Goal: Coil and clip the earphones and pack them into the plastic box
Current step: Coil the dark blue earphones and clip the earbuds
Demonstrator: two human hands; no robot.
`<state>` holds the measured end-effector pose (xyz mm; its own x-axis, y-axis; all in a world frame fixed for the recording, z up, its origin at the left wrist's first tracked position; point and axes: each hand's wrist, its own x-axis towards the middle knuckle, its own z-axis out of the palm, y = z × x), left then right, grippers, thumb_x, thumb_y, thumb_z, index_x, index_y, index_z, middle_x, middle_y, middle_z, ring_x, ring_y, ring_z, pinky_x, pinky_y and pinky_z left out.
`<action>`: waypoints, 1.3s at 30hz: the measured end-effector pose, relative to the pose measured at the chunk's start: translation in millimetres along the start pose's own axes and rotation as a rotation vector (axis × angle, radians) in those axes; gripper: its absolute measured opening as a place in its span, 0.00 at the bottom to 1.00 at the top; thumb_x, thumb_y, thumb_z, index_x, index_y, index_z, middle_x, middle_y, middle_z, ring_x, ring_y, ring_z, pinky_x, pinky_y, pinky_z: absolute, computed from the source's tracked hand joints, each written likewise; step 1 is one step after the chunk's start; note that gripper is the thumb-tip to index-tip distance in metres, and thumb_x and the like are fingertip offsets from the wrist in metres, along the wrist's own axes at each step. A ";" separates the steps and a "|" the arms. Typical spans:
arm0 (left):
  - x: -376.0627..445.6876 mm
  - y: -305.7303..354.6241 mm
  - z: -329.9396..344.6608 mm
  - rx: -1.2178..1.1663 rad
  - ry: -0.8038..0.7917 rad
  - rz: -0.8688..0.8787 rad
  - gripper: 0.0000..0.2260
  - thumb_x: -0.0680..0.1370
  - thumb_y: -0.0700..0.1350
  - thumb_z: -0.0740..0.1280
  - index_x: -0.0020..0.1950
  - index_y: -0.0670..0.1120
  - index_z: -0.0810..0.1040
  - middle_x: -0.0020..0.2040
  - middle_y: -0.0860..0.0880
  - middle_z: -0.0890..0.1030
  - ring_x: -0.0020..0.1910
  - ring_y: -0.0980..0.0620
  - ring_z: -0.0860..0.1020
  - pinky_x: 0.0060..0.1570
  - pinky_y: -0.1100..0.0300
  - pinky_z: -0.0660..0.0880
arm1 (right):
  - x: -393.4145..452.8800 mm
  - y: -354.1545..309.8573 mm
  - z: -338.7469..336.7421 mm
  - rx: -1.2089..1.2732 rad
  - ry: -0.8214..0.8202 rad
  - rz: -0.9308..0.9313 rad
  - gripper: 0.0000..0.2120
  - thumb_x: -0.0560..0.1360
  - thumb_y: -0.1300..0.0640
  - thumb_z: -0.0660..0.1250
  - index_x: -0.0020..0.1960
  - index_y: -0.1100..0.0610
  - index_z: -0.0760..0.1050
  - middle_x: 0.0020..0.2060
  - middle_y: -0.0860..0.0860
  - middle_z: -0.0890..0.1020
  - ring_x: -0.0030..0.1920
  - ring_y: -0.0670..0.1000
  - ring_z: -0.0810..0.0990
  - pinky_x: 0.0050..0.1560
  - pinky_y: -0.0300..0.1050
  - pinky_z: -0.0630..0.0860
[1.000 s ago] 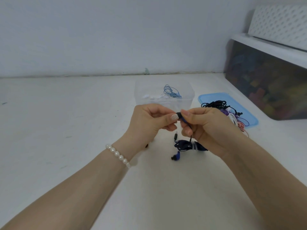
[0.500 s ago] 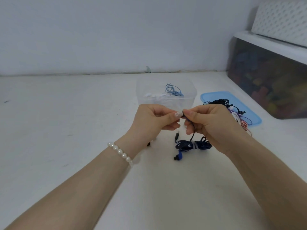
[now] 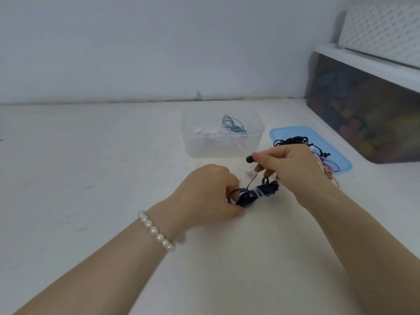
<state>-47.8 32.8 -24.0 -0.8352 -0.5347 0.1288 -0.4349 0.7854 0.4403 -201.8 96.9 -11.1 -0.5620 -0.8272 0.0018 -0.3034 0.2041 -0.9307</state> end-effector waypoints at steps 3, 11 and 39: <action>-2.9 -4.7 -4.0 -0.107 0.014 0.030 0.02 0.68 0.45 0.73 0.39 0.48 0.82 0.37 0.54 0.78 0.39 0.55 0.73 0.36 0.73 0.65 | 0.2 5.2 1.7 -0.199 -0.064 -0.027 0.05 0.69 0.55 0.73 0.34 0.52 0.82 0.27 0.45 0.81 0.30 0.45 0.75 0.35 0.39 0.74; -0.8 -19.5 -25.9 -0.475 0.000 -0.124 0.08 0.68 0.35 0.73 0.36 0.48 0.80 0.33 0.51 0.82 0.34 0.56 0.79 0.39 0.59 0.77 | -5.6 -0.7 6.6 -0.718 -0.144 -0.097 0.22 0.74 0.51 0.66 0.25 0.57 0.66 0.20 0.49 0.64 0.24 0.48 0.64 0.27 0.40 0.59; 3.7 -14.9 -28.6 -1.181 0.177 -0.441 0.08 0.72 0.31 0.67 0.50 0.35 0.76 0.42 0.37 0.82 0.38 0.45 0.83 0.38 0.60 0.81 | -17.0 -2.8 28.3 -0.060 -0.029 -0.480 0.09 0.65 0.56 0.76 0.43 0.48 0.80 0.34 0.43 0.82 0.37 0.42 0.78 0.40 0.31 0.72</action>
<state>-34.9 10.2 -4.7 -0.6012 -0.7842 -0.1538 -0.0242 -0.1746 0.9844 -169.6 95.6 -18.9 -0.3265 -0.8491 0.4153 -0.5674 -0.1753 -0.8046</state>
